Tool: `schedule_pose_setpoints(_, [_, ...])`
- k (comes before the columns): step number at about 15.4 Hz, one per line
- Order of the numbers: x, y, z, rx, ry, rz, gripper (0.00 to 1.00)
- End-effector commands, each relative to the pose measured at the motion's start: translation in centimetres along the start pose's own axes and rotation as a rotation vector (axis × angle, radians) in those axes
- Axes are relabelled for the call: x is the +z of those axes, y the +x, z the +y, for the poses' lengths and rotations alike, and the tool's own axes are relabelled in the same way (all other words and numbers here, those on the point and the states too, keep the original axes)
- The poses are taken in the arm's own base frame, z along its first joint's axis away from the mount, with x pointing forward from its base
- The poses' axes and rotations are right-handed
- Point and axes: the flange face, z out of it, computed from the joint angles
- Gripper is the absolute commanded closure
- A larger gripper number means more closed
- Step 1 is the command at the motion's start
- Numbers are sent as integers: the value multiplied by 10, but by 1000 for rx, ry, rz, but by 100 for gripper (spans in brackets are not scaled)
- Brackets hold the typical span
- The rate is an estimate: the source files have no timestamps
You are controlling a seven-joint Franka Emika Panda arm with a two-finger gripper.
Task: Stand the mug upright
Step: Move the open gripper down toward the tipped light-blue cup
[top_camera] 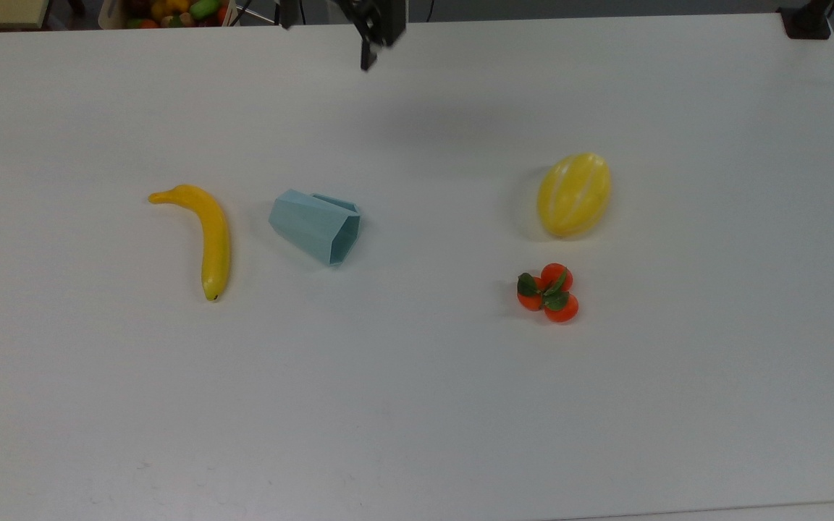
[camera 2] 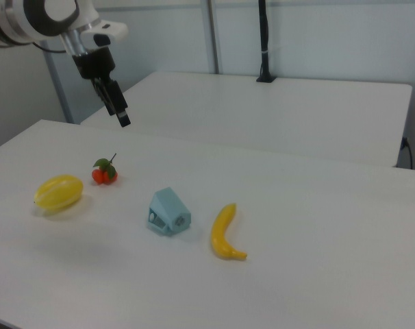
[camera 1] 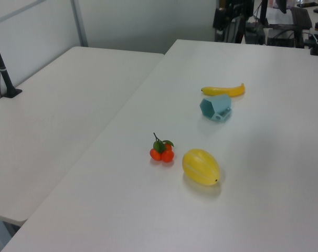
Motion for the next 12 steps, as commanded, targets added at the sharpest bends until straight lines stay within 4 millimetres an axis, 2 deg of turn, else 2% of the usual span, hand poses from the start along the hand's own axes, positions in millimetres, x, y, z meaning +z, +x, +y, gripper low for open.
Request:
schedule_pose_setpoints(1, [55,8,-62,92,-101,21,0])
schedule_pose_setpoints(4, [106,23,-93,131,-153,76,0])
schedule_pose_setpoints(6, [143,28,-102,153,-187,84,0])
schedule_pose_setpoints(9, [185,32,-104,112,-254,125,0])
schedule_pose_setpoints(12, [224,22,-104,80,-300,94,0])
